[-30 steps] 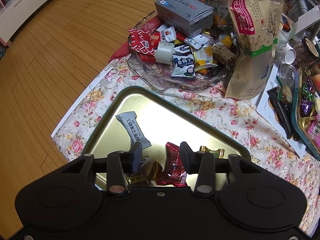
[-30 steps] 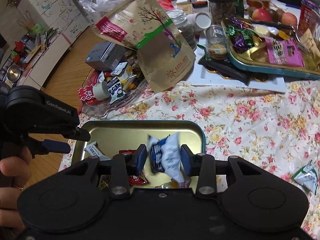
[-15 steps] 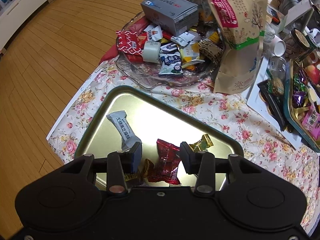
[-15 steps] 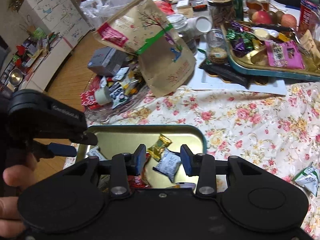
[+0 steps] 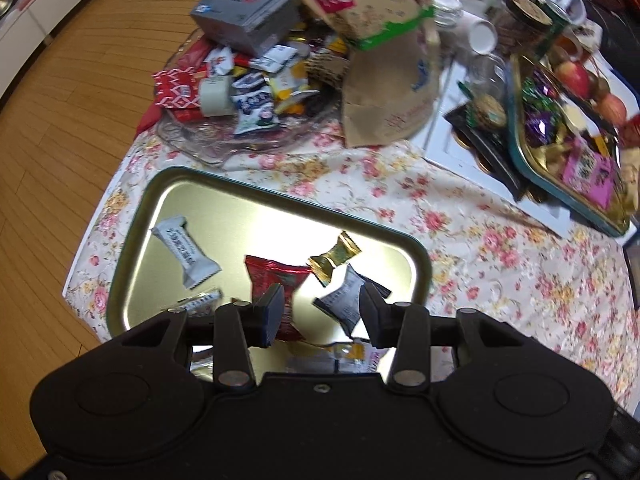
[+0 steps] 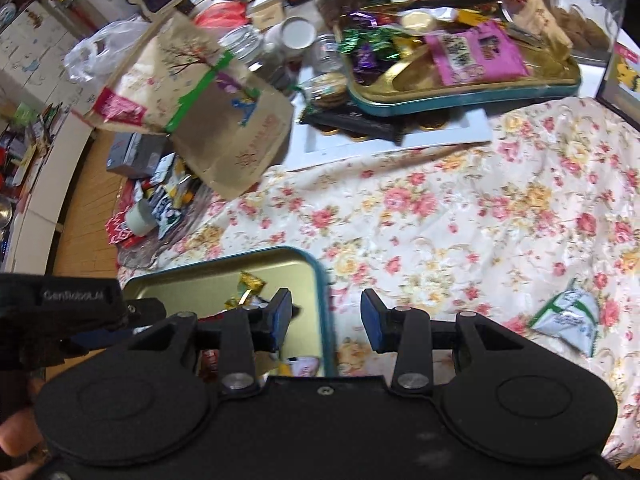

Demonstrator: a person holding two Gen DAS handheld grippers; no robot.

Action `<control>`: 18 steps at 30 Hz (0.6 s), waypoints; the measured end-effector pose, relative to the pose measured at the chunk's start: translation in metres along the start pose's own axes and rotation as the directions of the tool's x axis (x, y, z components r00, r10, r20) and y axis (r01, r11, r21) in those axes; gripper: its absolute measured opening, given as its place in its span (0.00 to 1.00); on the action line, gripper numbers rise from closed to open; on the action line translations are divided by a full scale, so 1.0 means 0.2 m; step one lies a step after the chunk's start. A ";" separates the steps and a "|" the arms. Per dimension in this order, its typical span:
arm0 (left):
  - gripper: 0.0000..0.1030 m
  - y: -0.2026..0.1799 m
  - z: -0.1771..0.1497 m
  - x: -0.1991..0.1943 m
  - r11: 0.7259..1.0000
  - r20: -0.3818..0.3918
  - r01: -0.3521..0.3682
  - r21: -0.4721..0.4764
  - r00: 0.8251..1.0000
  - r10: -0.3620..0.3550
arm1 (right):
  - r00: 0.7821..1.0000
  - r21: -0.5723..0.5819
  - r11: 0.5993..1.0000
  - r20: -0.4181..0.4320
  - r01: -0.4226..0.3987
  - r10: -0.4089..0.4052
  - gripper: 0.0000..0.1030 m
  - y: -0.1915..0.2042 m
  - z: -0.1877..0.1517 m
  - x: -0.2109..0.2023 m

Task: Organize snacks
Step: 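Reach the right tool to the green wrapped candy and grasp it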

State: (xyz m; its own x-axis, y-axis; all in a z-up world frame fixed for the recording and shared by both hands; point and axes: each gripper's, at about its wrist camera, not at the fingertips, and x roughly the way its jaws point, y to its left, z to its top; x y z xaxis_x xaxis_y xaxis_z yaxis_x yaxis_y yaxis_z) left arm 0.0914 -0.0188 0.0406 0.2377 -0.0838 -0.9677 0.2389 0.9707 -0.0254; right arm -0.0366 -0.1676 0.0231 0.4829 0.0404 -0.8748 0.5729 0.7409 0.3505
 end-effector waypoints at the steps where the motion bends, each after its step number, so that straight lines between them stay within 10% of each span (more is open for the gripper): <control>1: 0.49 -0.03 -0.01 0.00 1.000 -0.002 0.002 0.013 1.000 -0.002 | 1.000 0.007 1.000 0.003 0.009 -0.009 0.40 -0.03 0.01 -0.01; 18: 0.49 -0.49 -0.24 0.04 0.965 -0.087 0.070 0.254 0.995 -0.049 | 0.993 0.152 0.981 -0.032 0.121 -0.118 0.40 -0.63 -0.04 -0.09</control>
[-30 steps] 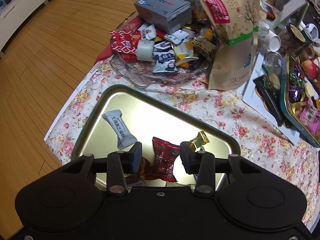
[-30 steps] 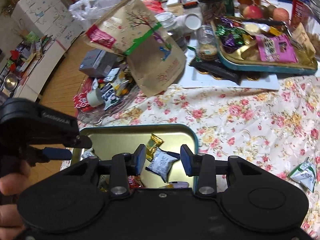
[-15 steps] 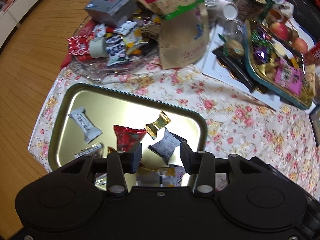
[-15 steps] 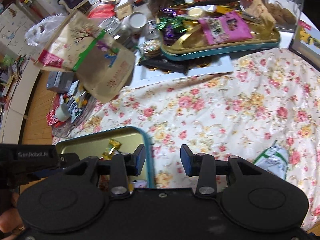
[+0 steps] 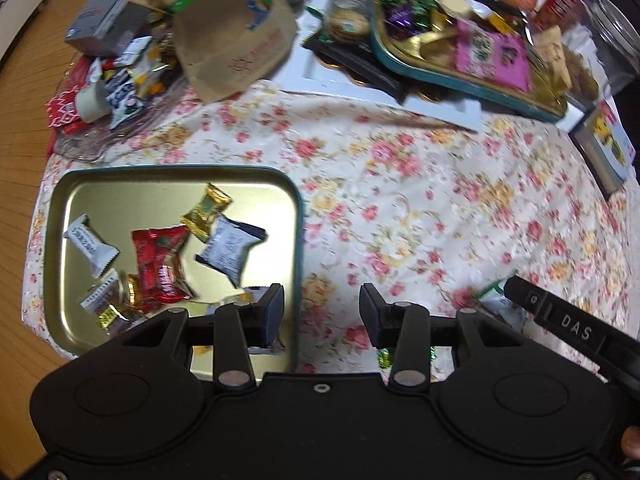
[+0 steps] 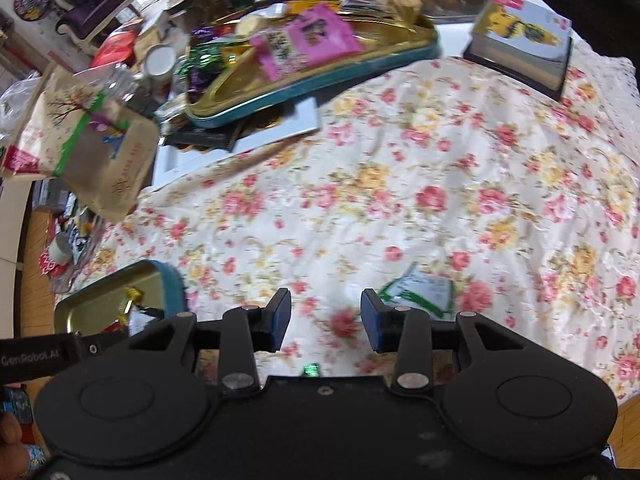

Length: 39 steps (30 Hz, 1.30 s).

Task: Organize snacks
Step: 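Reach the right tool to the green wrapped candy and grasp it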

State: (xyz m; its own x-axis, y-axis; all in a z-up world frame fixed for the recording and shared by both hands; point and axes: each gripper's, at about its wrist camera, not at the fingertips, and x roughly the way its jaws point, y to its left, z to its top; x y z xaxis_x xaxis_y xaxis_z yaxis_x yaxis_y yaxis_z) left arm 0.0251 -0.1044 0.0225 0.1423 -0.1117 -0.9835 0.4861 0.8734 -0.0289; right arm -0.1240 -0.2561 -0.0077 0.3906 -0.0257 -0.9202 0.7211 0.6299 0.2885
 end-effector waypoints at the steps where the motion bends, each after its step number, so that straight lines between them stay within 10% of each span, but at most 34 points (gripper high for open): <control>1: 0.49 -0.03 -0.01 0.00 1.000 -0.004 0.003 0.014 1.000 -0.003 | 1.000 0.009 1.000 0.000 0.005 -0.005 0.40 -0.03 0.00 0.00; 15: 0.49 -0.21 -0.03 0.04 0.996 -0.034 0.020 0.092 0.999 -0.017 | 0.997 0.024 0.998 -0.042 0.058 -0.057 0.40 -0.25 -0.04 0.05; 39: 0.49 0.03 0.05 -0.09 0.997 0.035 0.059 -0.056 0.998 -0.057 | 0.994 -0.288 0.957 -0.104 -0.020 -0.011 0.43 0.30 -0.28 0.23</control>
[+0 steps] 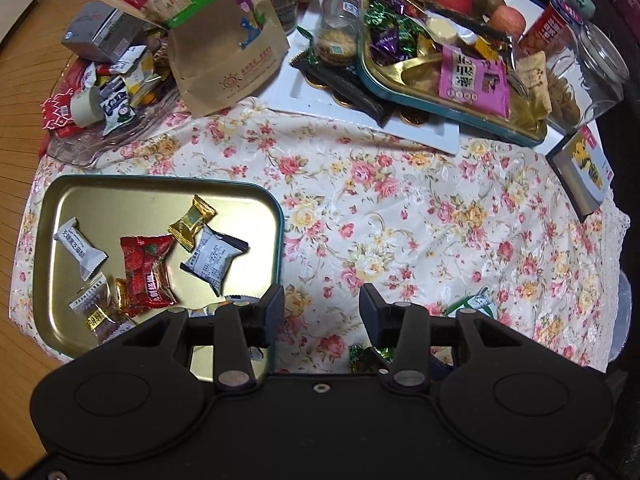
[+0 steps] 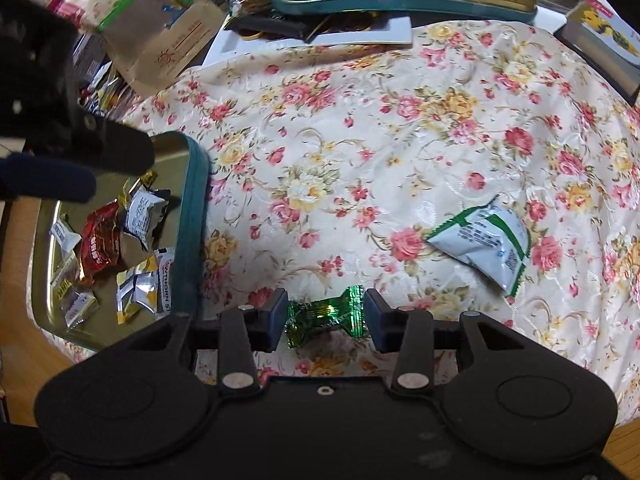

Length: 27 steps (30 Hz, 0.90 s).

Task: Organize snacks
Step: 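Reach the right tool to the green wrapped candy and grasp it, then grasp the green-white packet with the left tool while the right holds the green candy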

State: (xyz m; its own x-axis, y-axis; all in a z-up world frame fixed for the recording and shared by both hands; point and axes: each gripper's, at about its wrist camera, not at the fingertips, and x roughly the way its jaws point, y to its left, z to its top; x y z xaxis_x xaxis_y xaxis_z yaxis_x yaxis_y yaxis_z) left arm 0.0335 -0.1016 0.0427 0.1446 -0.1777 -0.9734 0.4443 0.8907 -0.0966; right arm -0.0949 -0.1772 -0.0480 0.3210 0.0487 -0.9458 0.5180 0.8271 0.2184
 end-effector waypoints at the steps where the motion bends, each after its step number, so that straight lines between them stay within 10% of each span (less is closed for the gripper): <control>1: 0.49 0.01 0.00 0.00 1.000 0.002 0.001 -0.004 1.000 -0.001 | 1.000 -0.006 1.000 -0.002 0.007 -0.007 0.44 0.01 0.00 0.01; 27: 0.49 -0.02 0.01 -0.02 1.000 0.006 0.018 0.002 1.000 -0.018 | 0.990 -0.095 0.986 -0.025 0.137 -0.140 0.36 -0.08 -0.06 0.07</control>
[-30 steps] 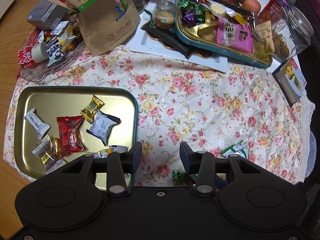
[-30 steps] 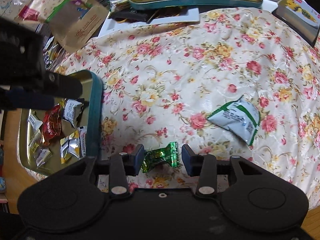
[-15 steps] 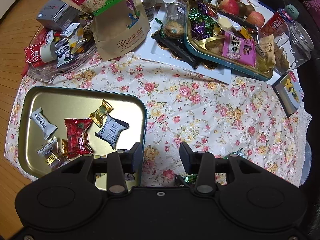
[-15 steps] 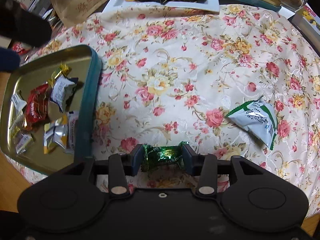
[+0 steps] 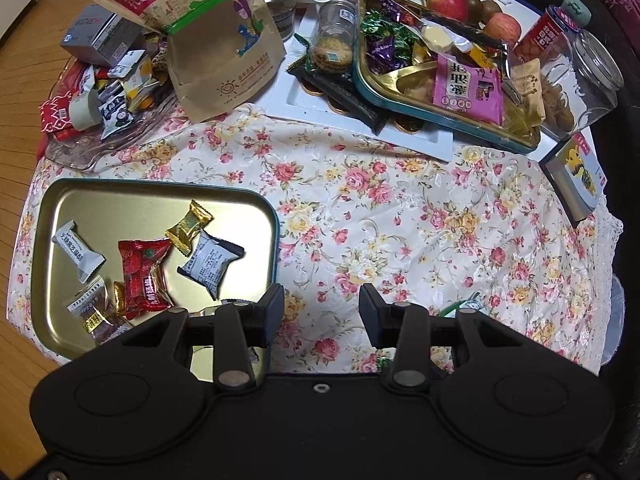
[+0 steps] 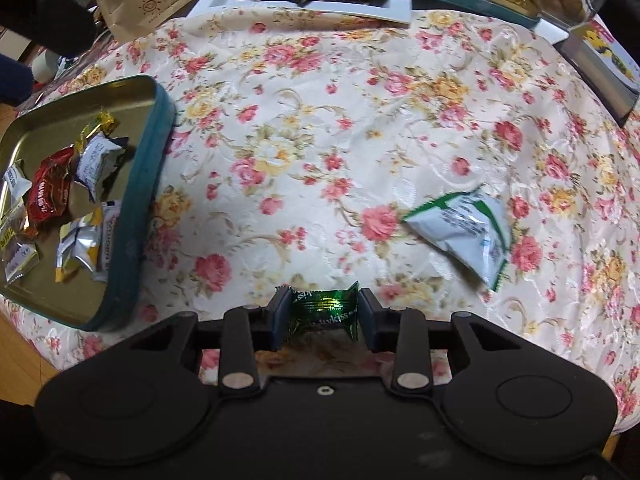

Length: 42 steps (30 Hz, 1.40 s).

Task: Organize snacks
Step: 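Grasp the green-white packet with the left tool while the right holds the green candy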

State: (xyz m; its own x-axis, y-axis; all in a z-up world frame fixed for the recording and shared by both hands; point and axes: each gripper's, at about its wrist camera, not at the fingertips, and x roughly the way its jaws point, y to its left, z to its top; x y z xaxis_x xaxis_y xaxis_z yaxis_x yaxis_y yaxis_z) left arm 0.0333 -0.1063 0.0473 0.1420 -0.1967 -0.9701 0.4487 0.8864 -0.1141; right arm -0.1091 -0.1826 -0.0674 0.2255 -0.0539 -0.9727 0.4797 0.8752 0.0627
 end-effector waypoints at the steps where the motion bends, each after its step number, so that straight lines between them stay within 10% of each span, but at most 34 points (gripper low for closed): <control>1: 0.49 -0.02 0.00 0.00 1.000 -0.001 -0.001 0.006 1.000 0.001 | 1.000 0.011 1.000 -0.001 0.002 -0.002 0.36 -0.04 -0.01 -0.01; 24: 0.49 -0.50 -0.09 0.23 0.978 -0.075 -0.019 0.207 0.997 0.035 | 0.999 0.391 0.920 0.014 0.039 -0.049 0.32 -0.81 -0.03 -0.13; 42: 0.49 -0.73 -0.19 0.43 0.949 -0.082 -0.025 0.316 0.995 0.054 | 0.989 0.564 0.822 0.145 -0.081 -0.002 0.32 -0.98 0.06 -0.36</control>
State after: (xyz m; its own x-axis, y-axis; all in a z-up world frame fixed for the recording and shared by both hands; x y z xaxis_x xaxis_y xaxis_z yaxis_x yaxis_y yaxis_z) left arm -0.0529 -0.2370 -0.0280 0.0930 -0.1138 -0.9891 0.7005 0.7135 -0.0163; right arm -0.2097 -0.3565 -0.0080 0.3453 -0.1254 -0.9301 0.8541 0.4526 0.2561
